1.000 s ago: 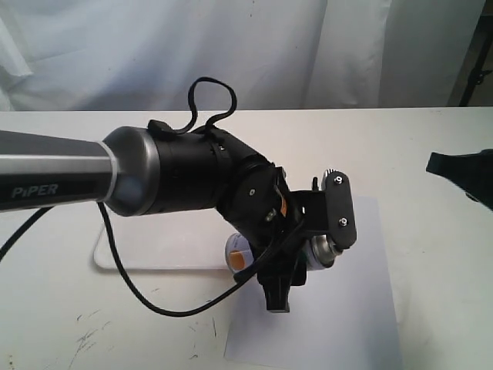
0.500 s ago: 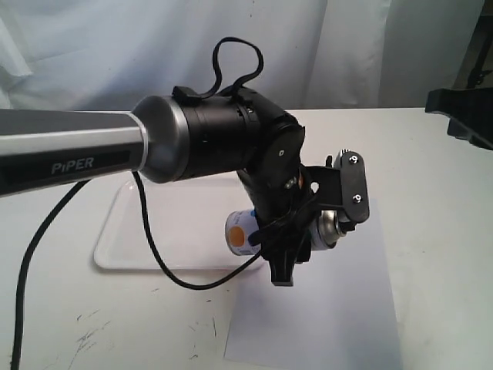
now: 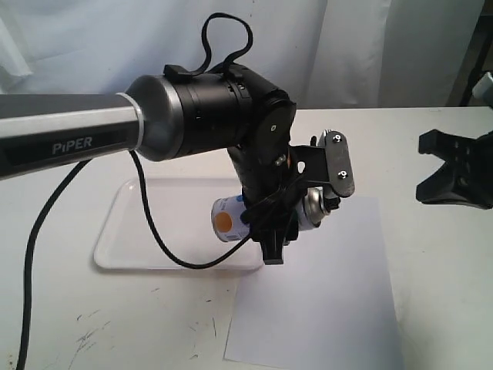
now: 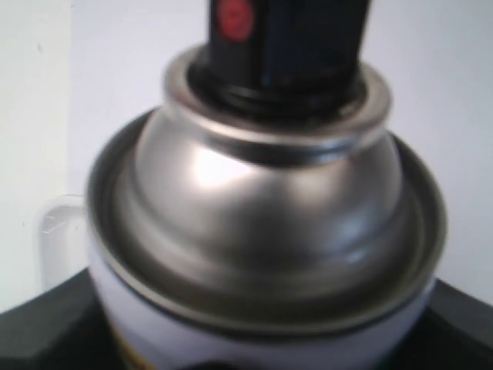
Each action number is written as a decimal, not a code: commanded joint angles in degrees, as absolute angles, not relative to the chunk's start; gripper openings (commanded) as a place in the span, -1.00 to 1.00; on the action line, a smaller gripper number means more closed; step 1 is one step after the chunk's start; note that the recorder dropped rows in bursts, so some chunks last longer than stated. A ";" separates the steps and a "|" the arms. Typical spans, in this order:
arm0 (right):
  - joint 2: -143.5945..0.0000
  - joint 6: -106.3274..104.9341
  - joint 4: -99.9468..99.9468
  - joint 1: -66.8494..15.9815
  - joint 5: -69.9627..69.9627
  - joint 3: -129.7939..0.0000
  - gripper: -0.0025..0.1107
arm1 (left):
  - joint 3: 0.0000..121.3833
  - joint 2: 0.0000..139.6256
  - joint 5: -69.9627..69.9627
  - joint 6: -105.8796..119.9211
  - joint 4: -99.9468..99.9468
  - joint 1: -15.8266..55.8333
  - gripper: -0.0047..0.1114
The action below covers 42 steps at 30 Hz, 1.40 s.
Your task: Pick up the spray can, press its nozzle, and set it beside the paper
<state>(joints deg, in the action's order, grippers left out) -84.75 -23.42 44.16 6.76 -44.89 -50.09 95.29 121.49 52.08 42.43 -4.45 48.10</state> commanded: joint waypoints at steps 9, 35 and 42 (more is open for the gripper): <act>-98.20 -40.53 65.61 15.18 -63.14 -53.56 -0.96 | 96.23 123.27 52.87 42.00 -2.10 47.58 -0.92; -106.07 -48.22 78.24 6.97 -64.50 -50.01 -0.96 | 99.05 125.46 52.75 41.79 -3.54 47.58 -0.92; -106.07 -48.48 79.09 6.97 -64.44 -49.51 -0.96 | 100.29 125.46 52.90 41.57 -3.54 47.53 -0.92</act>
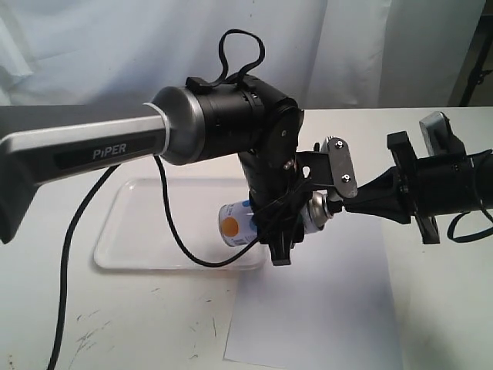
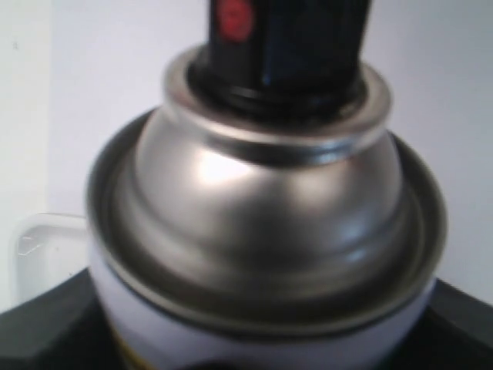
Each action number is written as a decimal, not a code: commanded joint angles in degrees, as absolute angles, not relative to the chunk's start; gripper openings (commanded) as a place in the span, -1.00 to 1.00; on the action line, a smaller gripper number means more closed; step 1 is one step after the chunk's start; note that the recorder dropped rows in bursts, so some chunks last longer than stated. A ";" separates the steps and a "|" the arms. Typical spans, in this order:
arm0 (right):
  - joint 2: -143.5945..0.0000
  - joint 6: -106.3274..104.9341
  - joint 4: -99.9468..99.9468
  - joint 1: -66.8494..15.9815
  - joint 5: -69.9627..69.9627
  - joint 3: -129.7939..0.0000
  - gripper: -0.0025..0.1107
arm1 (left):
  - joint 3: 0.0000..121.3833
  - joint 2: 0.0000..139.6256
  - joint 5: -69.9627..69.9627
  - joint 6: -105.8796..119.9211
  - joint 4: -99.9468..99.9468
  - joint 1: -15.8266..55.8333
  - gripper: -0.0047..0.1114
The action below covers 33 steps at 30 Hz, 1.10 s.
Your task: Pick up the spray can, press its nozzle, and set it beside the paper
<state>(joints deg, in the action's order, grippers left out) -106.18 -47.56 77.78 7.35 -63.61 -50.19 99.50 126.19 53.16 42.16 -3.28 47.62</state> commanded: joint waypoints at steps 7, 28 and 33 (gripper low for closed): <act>-106.07 -49.01 80.07 5.61 -64.72 -49.51 -0.96 | 100.29 125.46 52.78 41.57 -3.54 47.31 -0.92; -106.33 -49.09 80.07 3.98 -63.24 -49.51 -0.96 | 100.29 125.46 52.90 40.69 -3.54 47.31 -0.92; -106.33 -50.05 79.56 3.98 -62.25 -49.51 -0.96 | 100.29 125.46 52.78 40.43 -3.54 47.31 -0.92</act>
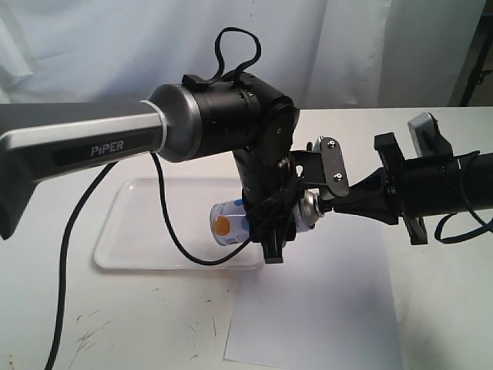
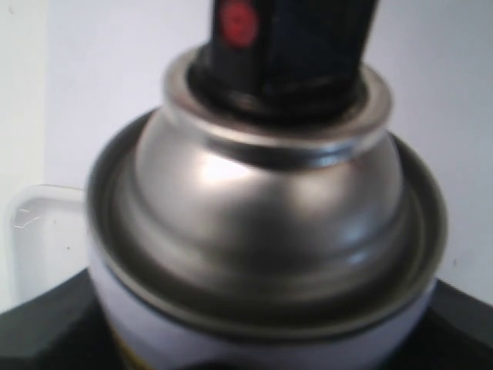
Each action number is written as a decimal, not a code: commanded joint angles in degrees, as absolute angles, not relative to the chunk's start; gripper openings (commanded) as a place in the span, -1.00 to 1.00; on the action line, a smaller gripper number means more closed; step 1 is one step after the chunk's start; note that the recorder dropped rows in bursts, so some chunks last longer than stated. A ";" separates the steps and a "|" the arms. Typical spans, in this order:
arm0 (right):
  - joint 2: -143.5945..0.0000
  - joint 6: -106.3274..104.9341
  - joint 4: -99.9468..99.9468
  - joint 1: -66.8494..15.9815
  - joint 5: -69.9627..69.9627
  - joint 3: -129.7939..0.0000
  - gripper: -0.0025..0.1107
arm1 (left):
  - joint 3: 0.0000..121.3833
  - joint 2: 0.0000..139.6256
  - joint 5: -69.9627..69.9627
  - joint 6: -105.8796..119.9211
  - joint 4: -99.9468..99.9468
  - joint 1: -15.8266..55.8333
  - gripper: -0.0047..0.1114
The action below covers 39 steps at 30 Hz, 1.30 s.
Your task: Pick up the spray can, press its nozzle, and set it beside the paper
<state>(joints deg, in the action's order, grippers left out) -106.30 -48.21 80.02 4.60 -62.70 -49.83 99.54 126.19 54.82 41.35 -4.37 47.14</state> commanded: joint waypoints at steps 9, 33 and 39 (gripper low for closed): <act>-97.45 -63.79 87.01 12.10 -41.47 -38.68 -0.96 | 100.29 123.10 54.81 36.75 12.24 37.94 -0.92; -38.65 -93.24 96.54 7.99 -6.95 -29.89 -0.96 | 78.43 105.36 34.36 50.01 35.81 31.92 -0.92; -25.85 -95.39 96.54 7.99 -6.63 -23.50 -0.96 | 73.34 101.69 30.91 55.14 42.88 31.92 -0.92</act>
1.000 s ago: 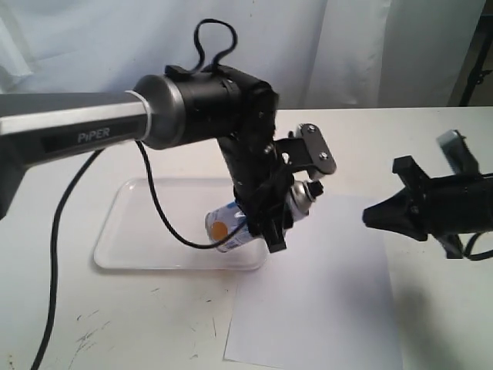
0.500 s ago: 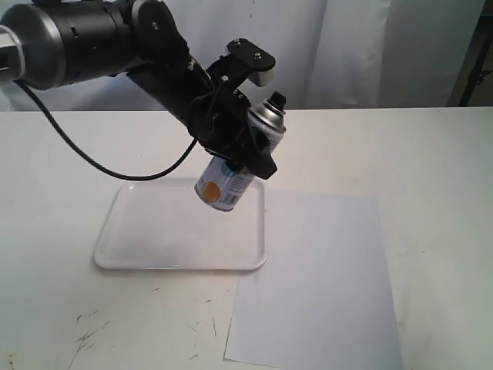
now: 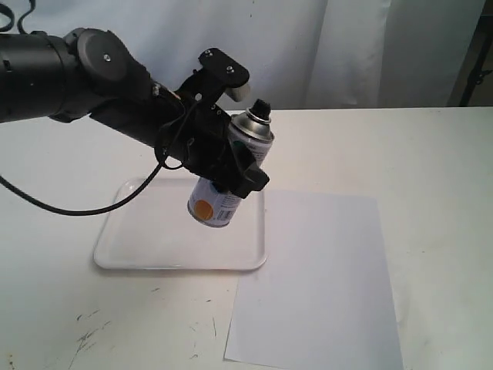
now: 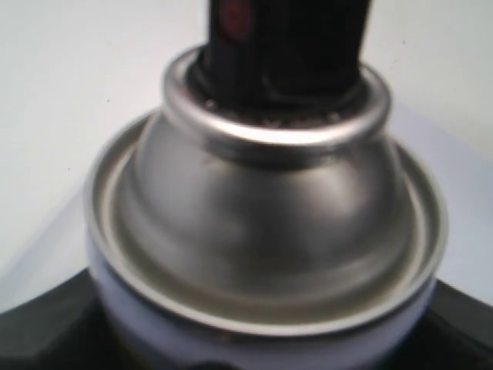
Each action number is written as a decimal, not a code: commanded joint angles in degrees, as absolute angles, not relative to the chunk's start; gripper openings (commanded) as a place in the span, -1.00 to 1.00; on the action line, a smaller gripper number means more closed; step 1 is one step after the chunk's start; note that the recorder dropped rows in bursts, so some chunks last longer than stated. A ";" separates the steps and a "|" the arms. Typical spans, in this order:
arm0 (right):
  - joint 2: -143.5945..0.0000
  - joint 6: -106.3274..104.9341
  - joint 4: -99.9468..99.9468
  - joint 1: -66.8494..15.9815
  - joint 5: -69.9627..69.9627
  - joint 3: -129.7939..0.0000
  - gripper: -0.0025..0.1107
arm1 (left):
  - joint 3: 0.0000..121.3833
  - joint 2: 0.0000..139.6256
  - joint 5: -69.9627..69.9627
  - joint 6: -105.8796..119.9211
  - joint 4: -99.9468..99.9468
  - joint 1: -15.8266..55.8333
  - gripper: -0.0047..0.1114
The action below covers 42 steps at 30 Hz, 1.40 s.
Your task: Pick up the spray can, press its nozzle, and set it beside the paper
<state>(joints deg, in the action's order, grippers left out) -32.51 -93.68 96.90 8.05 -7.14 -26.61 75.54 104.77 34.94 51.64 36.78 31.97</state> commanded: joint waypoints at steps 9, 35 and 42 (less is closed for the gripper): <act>-16.49 -95.76 99.14 7.99 -7.49 -13.94 -0.96 | 69.32 98.23 29.19 65.40 57.98 31.92 -0.92; -16.35 -94.41 99.95 7.99 -7.92 -12.34 -0.96 | 52.56 96.03 45.12 119.95 99.95 12.97 -0.92; -16.35 -94.41 99.95 7.99 -8.84 -12.34 -0.96 | 56.34 105.04 52.12 119.95 99.95 11.29 -0.92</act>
